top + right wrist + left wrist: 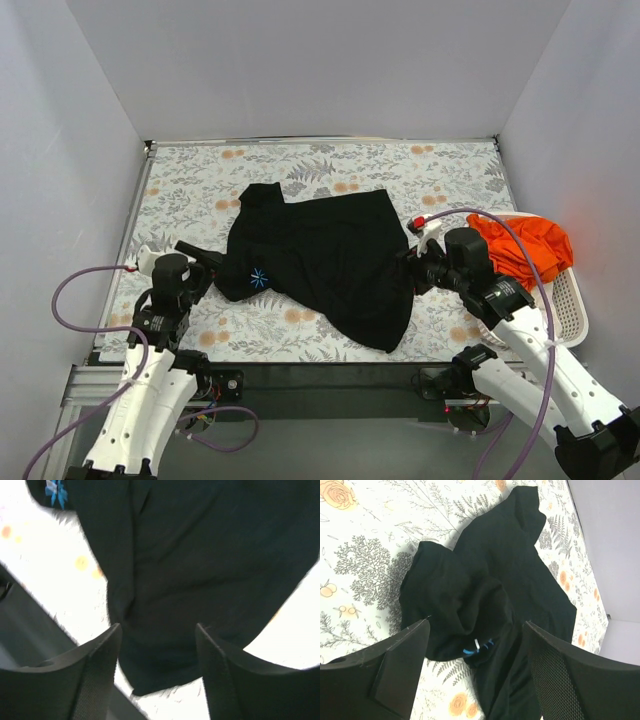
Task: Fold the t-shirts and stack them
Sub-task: Flatten the tshirt out
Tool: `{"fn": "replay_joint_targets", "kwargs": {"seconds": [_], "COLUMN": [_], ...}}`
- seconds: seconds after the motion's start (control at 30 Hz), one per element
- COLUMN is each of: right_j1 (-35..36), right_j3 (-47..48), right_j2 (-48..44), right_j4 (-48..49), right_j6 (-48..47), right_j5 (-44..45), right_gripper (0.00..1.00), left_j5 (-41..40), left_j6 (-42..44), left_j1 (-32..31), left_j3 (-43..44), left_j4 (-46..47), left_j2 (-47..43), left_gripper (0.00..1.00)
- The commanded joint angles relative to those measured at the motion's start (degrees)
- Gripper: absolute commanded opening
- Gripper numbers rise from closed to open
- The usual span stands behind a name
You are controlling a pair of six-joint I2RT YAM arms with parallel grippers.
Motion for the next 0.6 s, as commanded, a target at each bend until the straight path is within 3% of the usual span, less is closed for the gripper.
{"fn": "replay_joint_targets", "kwargs": {"seconds": [0.0, 0.17, 0.33, 0.43, 0.57], "right_j1": [0.1, 0.0, -0.4, -1.4, -3.9], "right_j3": [-0.7, 2.3, 4.7, 4.6, 3.4], "right_j2": [-1.3, 7.0, 17.5, 23.6, 29.8], "right_j4": [-1.8, -1.6, 0.9, 4.7, 10.2], "right_j6": [3.8, 3.7, 5.5, 6.7, 8.4], "right_j5": [-5.3, 5.7, 12.8, 12.9, 11.5], "right_gripper": [0.60, 0.61, 0.61, 0.59, 0.56], "left_j5": [-2.3, 1.4, 5.6, 4.2, 1.0], "left_j6": [-0.8, 7.2, 10.8, 9.3, 6.3], "left_j1": [-0.7, -0.8, -0.8, -0.8, -0.8], "left_j3": [3.7, 6.3, 8.1, 7.6, 6.0], "left_j4": [-6.5, 0.3, 4.9, 7.2, 10.4], "left_j2": [-1.0, 7.7, 24.6, 30.9, 35.6], "left_gripper": [0.70, 0.71, 0.72, 0.72, 0.64]}}
